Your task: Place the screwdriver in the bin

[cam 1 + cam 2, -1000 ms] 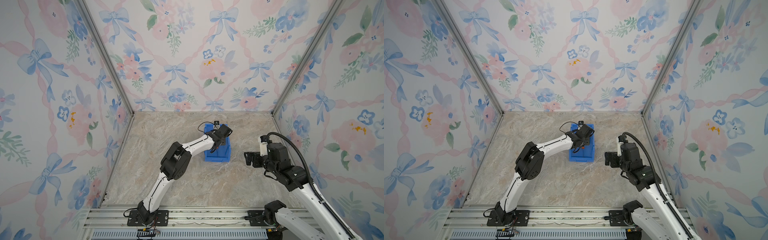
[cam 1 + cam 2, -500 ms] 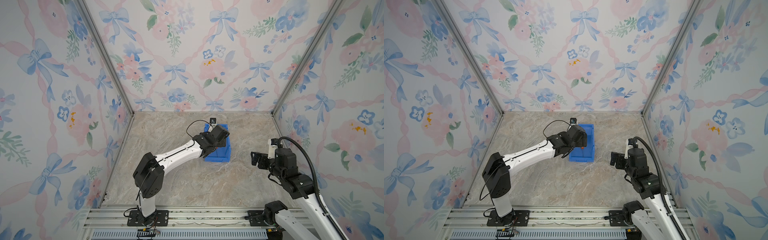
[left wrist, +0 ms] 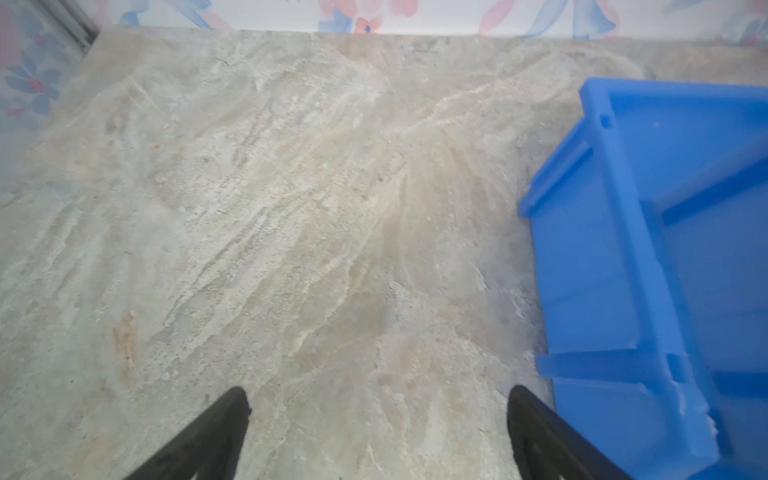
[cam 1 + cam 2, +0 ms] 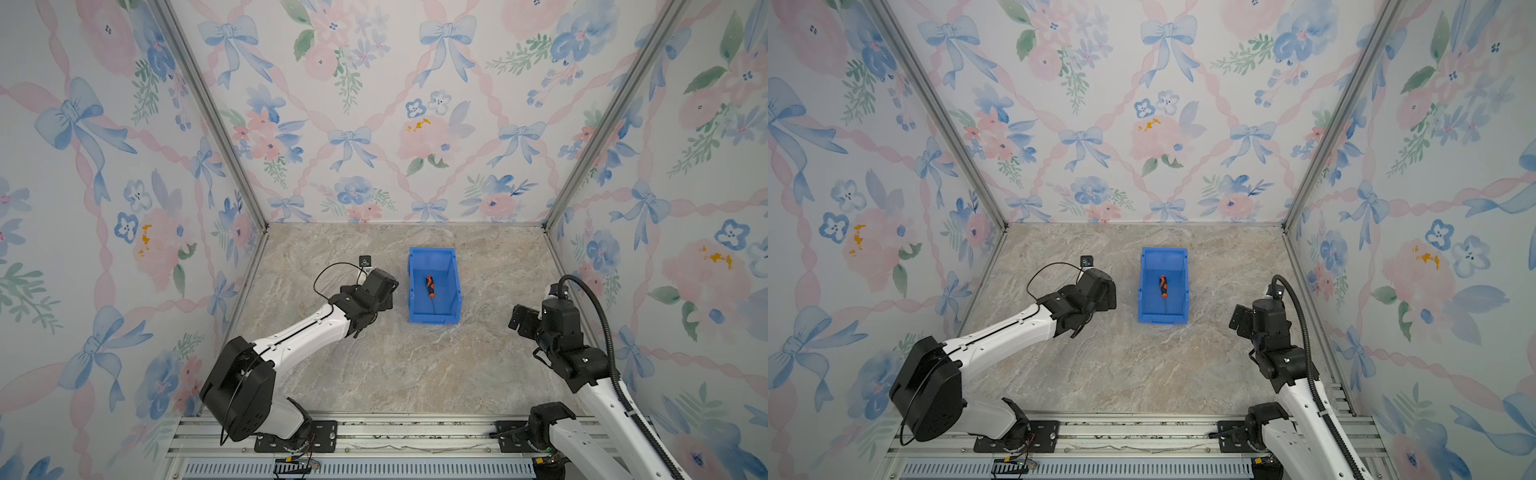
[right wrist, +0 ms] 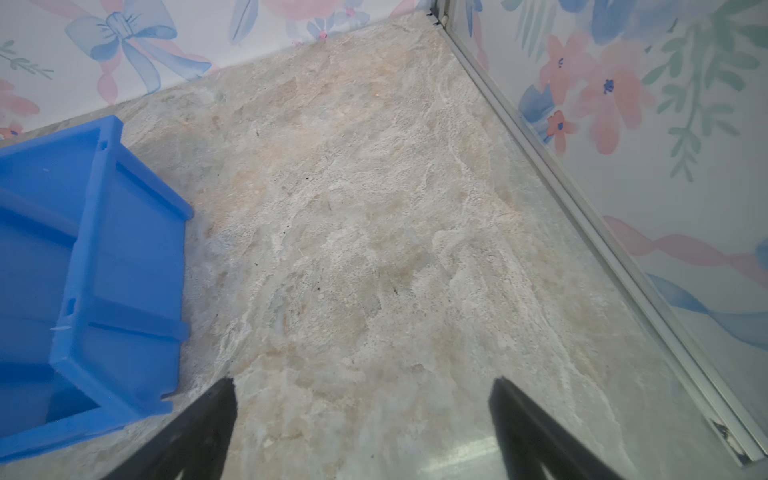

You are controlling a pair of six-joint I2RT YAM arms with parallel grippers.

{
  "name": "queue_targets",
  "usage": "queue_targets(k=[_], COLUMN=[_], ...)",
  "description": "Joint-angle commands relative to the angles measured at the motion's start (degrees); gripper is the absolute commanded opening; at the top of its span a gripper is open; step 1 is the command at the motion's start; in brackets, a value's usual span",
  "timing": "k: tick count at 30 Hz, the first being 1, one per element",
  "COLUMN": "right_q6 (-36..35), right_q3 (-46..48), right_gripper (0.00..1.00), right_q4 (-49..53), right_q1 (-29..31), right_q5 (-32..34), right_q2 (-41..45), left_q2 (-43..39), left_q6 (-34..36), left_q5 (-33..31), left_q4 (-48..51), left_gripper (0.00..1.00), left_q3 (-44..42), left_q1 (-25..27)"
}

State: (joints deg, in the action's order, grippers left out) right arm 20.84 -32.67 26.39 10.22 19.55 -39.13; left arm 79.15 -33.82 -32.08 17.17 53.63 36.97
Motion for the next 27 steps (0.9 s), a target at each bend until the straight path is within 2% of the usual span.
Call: queue_targets(k=[1,6,12,16,21,27], right_q6=[-4.81,-10.19,-13.27,-14.91,-16.64,-17.79], right_q3=[4.44,7.72,7.22,8.15,10.74,11.44], right_gripper=[0.97,0.97,0.97,0.97,0.97,0.97], right_q4=[-7.33,-11.67,-11.91,-11.41,-15.00,-17.76], right_q1=[-0.55,-0.58,-0.54,-0.55,-0.56,-0.63], right_q5=[4.44,1.78,1.11,1.31,0.73,0.34], right_q2=[2.93,2.26,-0.24,0.84,0.18,-3.66], left_q2=[-4.94,-11.86,-19.11,-22.33,-24.11,-24.62], left_q6=[2.86,8.96,11.93,14.27,13.73,14.93], left_q5=[-3.16,1.83,6.44,7.03,-0.93,-1.48], left_q4=[-4.71,-10.22,-15.20,-15.74,-17.08,-19.02], left_gripper=[0.97,0.97,0.98,0.98,0.97,0.97], left_q3=[-5.90,-14.56,-21.81,-24.67,-28.40,-30.79], left_q1=[-3.70,-12.99,-21.55,-23.24,-23.41,-24.01])
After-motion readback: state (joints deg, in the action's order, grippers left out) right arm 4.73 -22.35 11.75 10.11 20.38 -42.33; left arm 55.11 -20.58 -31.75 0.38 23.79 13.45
